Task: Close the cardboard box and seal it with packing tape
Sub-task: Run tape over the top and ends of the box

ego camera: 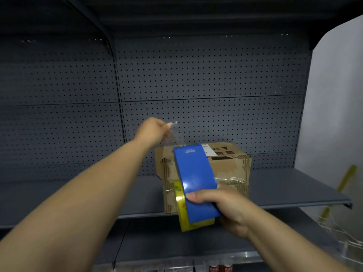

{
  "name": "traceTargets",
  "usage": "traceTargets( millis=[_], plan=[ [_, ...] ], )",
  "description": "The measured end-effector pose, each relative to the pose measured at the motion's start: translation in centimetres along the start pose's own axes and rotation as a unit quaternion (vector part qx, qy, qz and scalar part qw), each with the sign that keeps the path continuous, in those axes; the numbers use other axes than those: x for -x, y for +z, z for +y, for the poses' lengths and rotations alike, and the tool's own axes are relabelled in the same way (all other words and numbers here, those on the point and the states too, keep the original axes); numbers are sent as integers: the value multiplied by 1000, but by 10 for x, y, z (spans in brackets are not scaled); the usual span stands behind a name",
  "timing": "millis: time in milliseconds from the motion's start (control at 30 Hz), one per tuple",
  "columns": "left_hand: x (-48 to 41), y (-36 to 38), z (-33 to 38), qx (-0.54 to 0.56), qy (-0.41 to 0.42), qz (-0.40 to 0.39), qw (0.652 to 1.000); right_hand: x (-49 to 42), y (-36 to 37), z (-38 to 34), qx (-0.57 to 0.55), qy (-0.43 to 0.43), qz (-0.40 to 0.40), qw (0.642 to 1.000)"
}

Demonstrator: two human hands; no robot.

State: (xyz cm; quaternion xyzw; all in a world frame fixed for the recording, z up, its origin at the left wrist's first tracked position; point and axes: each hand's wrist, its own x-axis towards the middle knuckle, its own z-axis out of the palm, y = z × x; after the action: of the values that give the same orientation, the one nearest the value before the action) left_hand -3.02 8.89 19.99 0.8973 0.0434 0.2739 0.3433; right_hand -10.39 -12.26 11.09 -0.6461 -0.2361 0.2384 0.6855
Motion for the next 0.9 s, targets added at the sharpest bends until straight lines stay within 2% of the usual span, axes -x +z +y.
traceTargets(
  millis=[200, 467, 767, 800, 833, 867, 900],
  plan=[
    [-9, 27, -58, -62, -48, -36, 996, -22, 13, 31, -27, 52, 3, 998],
    [-20, 42, -97, -167, -73, -71, 981, -48, 25, 55, -30, 77, 8, 997],
    [-24, 55, -108, -154, -134, -92, 975, -58, 22, 71, -50, 118, 7, 992],
    [-22, 53, -109, -181, -119, -64, 974, -58, 23, 72, -51, 119, 7, 992],
    [-18, 52, -110, -214, -68, -26, 974, -58, 23, 72, -53, 120, 9, 991],
    [-14, 51, -109, -242, 7, 4, 970, -57, 23, 72, -57, 122, 10, 991],
    [-8, 49, -106, -256, 83, 0, 963, -56, 24, 72, -61, 126, 10, 990]
  ],
)
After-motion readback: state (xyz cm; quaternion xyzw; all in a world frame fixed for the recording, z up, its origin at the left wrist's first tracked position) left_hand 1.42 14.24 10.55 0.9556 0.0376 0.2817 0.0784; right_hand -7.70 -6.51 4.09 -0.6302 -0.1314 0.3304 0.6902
